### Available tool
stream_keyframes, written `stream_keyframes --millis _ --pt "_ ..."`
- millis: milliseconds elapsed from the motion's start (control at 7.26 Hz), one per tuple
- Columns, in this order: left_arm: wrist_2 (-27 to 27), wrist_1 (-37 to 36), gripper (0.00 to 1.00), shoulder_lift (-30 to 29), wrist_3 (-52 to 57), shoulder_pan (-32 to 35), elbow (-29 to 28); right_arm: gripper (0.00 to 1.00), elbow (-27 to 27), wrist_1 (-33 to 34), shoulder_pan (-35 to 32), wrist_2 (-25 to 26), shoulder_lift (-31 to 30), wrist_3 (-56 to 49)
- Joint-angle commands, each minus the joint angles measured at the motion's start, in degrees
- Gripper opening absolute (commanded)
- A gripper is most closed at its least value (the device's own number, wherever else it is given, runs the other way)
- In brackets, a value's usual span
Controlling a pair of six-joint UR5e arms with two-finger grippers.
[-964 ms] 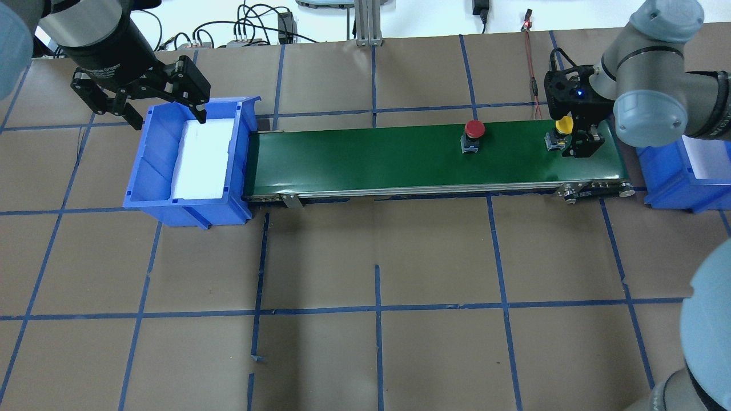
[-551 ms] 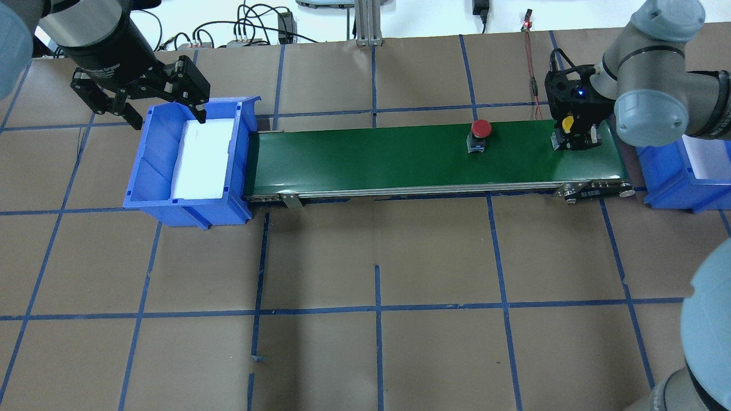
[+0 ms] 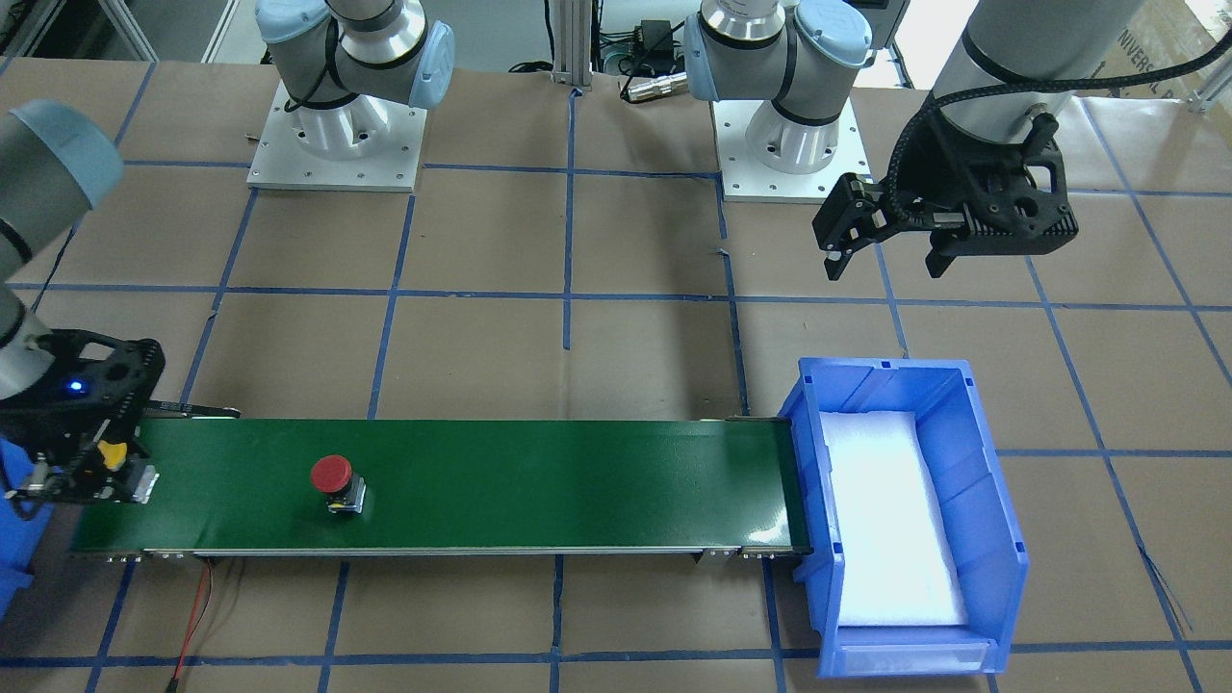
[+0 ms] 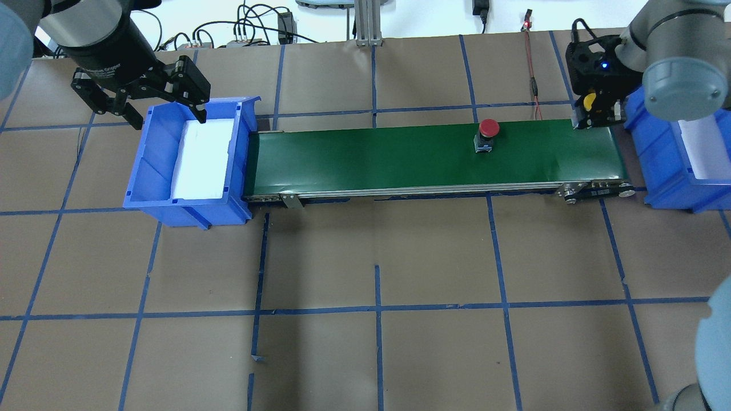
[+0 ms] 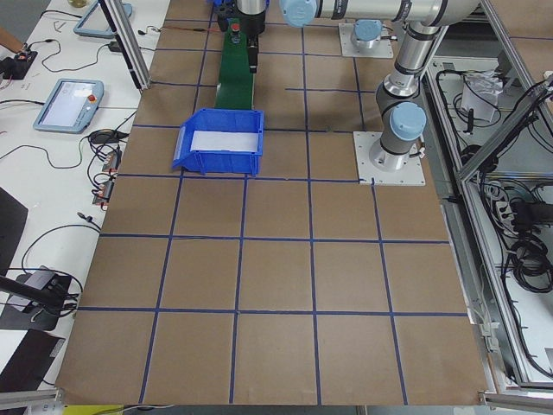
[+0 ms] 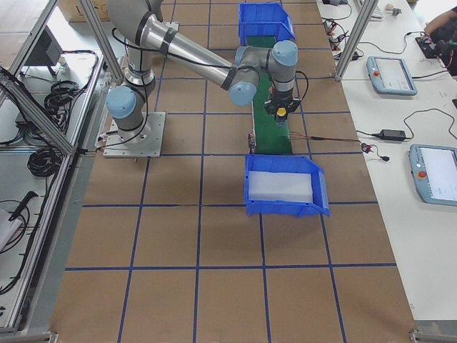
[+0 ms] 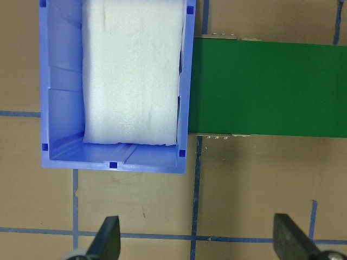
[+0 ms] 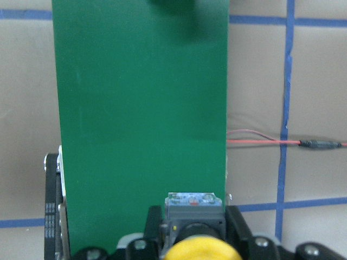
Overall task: Transport two buttons from left to right
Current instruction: 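Carry the yellow button with the right gripper into the far blue bin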
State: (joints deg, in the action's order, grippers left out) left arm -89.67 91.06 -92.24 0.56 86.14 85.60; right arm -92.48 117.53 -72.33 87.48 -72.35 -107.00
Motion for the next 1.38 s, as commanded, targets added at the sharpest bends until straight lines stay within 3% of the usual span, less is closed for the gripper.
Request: stream_keyframes --millis 0,275,826,1101,1239 --pt "-0.1 0.0 1.0 0.0 0.1 0.0 0.0 0.15 6.7 -6.7 8.4 0.6 0.6 -6.9" --pt "0.0 0.0 1.0 0.0 0.0 0.0 0.0 0.15 9.9 -4.9 15.2 -0.1 5.3 -14.2" --pt "-0.3 -0.1 1.0 -0.1 0.1 0.0 0.0 0.15 14.7 -2.6 22.2 -0.4 18.1 -24.4" --pt "-0.3 -0.1 1.0 -0.2 0.1 0.0 0.0 0.16 14.3 -1.8 22.4 -1.7 19.6 -24.1" --pt "-0.4 0.0 1.0 -0.1 0.1 0.0 0.0 0.22 14.5 -1.9 22.3 -1.7 19.2 -23.4"
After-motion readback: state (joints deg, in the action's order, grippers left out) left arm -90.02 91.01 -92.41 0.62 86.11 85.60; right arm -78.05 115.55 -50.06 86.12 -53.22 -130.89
